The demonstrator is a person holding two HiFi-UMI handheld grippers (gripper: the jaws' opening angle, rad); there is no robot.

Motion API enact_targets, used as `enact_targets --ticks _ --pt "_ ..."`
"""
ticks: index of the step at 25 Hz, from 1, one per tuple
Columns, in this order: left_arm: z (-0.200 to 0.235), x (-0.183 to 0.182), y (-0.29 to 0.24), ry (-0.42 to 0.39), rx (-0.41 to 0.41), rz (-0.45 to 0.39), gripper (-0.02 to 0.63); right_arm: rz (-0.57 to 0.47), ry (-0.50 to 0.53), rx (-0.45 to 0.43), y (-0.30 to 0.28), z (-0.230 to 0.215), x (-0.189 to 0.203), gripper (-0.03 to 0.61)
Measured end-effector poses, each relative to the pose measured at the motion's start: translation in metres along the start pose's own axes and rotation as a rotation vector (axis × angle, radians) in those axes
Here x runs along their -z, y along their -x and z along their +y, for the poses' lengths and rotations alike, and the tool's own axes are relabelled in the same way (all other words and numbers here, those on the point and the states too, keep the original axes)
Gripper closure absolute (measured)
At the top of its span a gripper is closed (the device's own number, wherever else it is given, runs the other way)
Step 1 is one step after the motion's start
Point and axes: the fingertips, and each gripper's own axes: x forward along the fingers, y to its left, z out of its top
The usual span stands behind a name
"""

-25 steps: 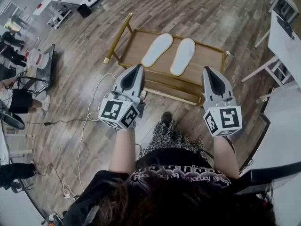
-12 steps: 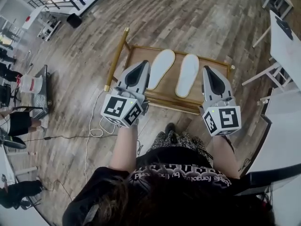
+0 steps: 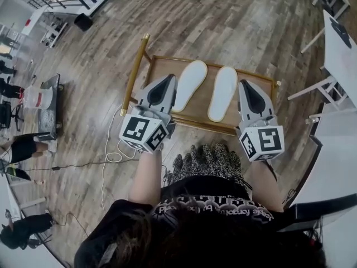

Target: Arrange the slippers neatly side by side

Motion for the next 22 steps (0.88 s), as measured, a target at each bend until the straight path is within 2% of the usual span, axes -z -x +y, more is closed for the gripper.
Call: enact_targets --ticks 5,8,16,19,22 --pt "0.005 0.011 -0.006 0.023 -0.018 0.021 0.615 0.089 -0.031 -0.030 -0.014 -0.002 0.037 0.555" --pt "0.007 0.023 -0.006 0.033 -0.026 0.042 0.615 0.203 -0.055 -0.053 -0.020 -0.001 0.082 0.518" --pt "0.004 0.074 0.000 0.092 -0.046 0.127 0.615 0.553 -0.144 -0.074 -0.020 0.008 0.225 0.512" --pt "0.003 0.090 0.002 0.099 -0.045 0.158 0.615 0.651 -0.175 -0.075 -0.026 0.008 0.263 0.512" --pt "0.002 0.102 0.000 0.095 -0.046 0.185 0.615 0.699 -0.198 -0.074 -0.035 0.003 0.283 0.512"
